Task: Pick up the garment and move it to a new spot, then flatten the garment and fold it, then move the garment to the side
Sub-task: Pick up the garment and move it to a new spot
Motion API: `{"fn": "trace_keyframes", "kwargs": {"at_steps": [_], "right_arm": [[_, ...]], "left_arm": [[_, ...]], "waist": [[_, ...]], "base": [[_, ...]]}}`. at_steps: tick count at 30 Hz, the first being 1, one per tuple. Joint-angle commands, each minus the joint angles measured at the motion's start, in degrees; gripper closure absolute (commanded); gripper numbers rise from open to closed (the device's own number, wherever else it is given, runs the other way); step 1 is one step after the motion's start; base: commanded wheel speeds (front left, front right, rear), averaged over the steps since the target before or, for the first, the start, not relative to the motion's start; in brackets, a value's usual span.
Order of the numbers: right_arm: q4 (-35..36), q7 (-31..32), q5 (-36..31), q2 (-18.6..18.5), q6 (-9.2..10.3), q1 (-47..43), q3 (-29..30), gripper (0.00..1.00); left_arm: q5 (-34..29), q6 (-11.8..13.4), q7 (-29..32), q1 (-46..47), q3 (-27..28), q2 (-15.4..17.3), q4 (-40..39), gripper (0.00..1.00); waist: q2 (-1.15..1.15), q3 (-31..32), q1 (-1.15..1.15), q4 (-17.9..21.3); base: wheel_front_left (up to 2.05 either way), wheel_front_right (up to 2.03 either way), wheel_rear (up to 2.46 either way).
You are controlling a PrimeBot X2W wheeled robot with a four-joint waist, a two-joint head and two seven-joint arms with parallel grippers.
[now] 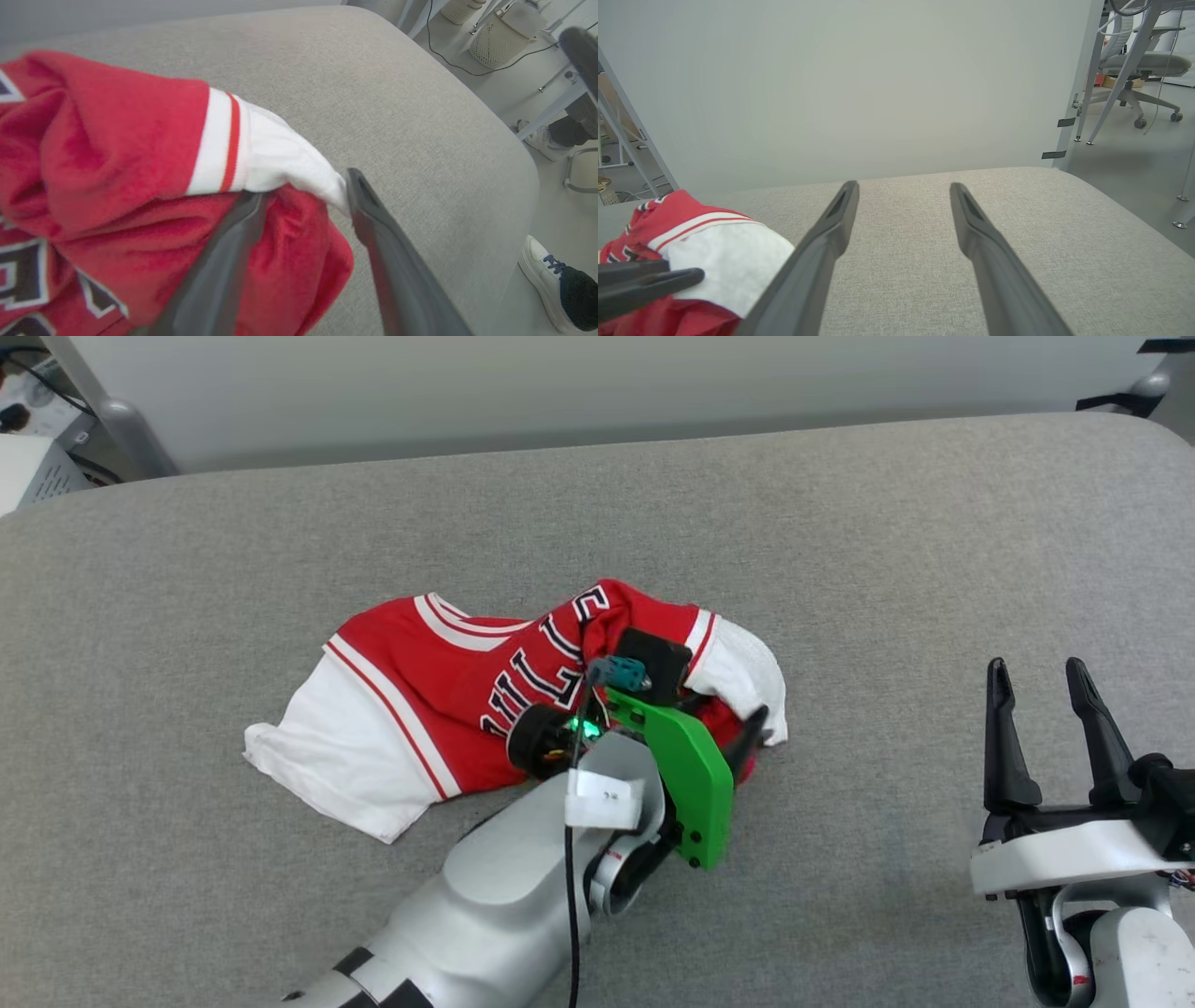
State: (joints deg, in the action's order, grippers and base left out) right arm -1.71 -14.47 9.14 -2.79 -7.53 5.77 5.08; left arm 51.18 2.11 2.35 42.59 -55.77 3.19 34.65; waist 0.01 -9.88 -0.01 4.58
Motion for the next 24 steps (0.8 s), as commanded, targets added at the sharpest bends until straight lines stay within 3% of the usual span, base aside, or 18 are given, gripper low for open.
{"fn": "trace_keyframes", "kwargs": {"at_steps": [1,7,15,18,24], "right_arm": [[0.11,-0.52,0.34,-0.09,0.04,0.58,-0.08,0.0],[-0.89,-0.52,-0.19,-0.09,0.04,0.23,-0.26,0.0],[-2.05,-0.52,-1.41,-0.09,0.04,-1.01,1.12,0.0],[-2.12,-0.52,-2.04,-0.09,0.04,-2.3,2.3,0.0],[-2.01,-0.52,-2.55,-0.09,0.04,-3.63,2.87,0.0]], "left_arm": [[-0.08,-0.43,-0.32,-0.22,-1.42,-0.28,0.23,0.0],[1.11,-0.54,-2.13,-0.91,-5.57,-0.3,1.13,0.0],[1.84,-1.02,-8.6,1.98,-4.16,-0.15,1.68,0.0],[1.3,-0.67,-13.57,3.64,-0.77,3.89,-0.03,0.0],[-1.19,0.8,-16.98,1.15,4.16,12.33,-6.04,0.0]], "waist": [[-0.01,-0.84,0.01,0.6],[-0.01,-0.05,0.01,-1.46],[-0.01,3.36,0.01,-5.62],[-0.01,5.37,0.01,-8.0],[-0.01,7.22,0.01,-9.33]], "base": [[0.0,0.0,0.0],[0.0,0.0,0.0],[0.0,0.0,0.0],[0.0,0.0,0.0],[0.0,0.0,0.0]]}}
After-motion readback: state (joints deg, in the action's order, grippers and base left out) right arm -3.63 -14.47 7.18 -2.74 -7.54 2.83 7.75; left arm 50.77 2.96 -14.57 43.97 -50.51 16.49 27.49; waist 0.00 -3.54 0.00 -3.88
